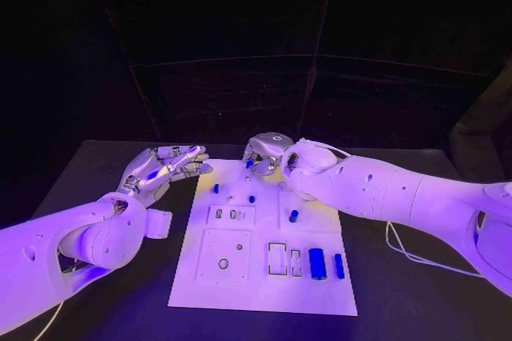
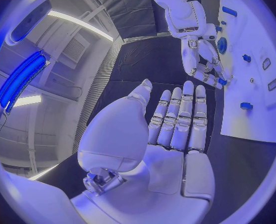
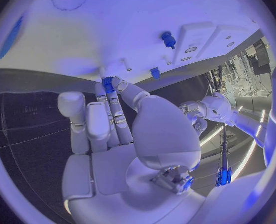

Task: Assemble the parts on the task board

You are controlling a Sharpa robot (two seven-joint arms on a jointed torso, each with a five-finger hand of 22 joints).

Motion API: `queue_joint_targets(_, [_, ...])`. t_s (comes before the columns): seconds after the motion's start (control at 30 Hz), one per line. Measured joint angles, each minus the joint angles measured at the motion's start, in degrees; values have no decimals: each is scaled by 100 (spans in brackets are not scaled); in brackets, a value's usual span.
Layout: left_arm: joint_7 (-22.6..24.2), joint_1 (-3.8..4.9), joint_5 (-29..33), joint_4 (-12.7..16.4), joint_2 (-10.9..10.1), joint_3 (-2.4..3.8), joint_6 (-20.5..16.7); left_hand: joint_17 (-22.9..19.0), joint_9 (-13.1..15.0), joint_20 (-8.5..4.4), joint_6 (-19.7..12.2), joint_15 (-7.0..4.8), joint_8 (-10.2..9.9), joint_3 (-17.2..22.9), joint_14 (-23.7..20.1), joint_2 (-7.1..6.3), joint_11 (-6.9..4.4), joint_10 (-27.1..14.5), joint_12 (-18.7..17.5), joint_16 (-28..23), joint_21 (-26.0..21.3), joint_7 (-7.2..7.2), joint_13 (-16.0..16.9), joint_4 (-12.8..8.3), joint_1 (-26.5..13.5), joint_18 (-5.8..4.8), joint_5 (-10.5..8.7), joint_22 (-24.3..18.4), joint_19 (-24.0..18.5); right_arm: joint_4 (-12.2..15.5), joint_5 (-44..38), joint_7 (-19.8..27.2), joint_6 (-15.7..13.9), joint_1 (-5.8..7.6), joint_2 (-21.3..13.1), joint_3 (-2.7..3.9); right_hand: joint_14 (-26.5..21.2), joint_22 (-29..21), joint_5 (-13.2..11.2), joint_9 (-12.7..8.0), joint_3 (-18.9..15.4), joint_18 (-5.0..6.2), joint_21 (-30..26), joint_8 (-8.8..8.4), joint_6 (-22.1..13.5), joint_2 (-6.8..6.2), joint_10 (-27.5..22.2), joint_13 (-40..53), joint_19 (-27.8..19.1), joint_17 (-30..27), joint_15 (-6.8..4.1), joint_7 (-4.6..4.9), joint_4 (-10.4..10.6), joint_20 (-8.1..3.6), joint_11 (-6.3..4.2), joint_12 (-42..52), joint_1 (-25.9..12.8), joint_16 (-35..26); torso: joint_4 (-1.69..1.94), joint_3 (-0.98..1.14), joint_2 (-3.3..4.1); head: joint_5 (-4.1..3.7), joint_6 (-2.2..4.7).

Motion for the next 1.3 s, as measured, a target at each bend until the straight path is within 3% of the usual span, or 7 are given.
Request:
queue_joint_targets(0.37, [-11,16,-1,9,-8,0,8,0,0,0,0,21,1,-16,21,0,0,0,-22,-21,0,0,0,-16,0,0,0,-7,0,-6,-143,-162,-30,10,20,6,0,-3,0,2,16,0,0,-17,-48,-34,-45,1,-21,-12,0,-5,18,20,2,0,-24,22,24,-2,18,-17,-24])
queue_joint_targets(0.57, [-21,17,-1,9,-22,0,14,0,0,0,0,21,1,-16,21,0,0,0,-22,-22,0,0,0,-16,0,0,0,-7,0,57,-247,-259,-56,10,-46,6,21,-18,35,2,33,1,0,-18,-78,-142,-107,1,-42,-34,22,4,35,42,3,0,-52,22,28,-3,24,-13,-27])
queue_joint_targets(1.3, [-67,19,-2,2,-44,0,22,1,1,0,0,20,-37,-16,20,0,0,0,-22,-22,0,0,0,-16,0,0,0,-14,0,253,-348,-330,-136,2,-202,1,21,-9,65,24,48,1,25,-17,-78,-197,-106,16,-42,-28,22,3,68,42,3,0,-107,46,47,-8,40,-29,-16])
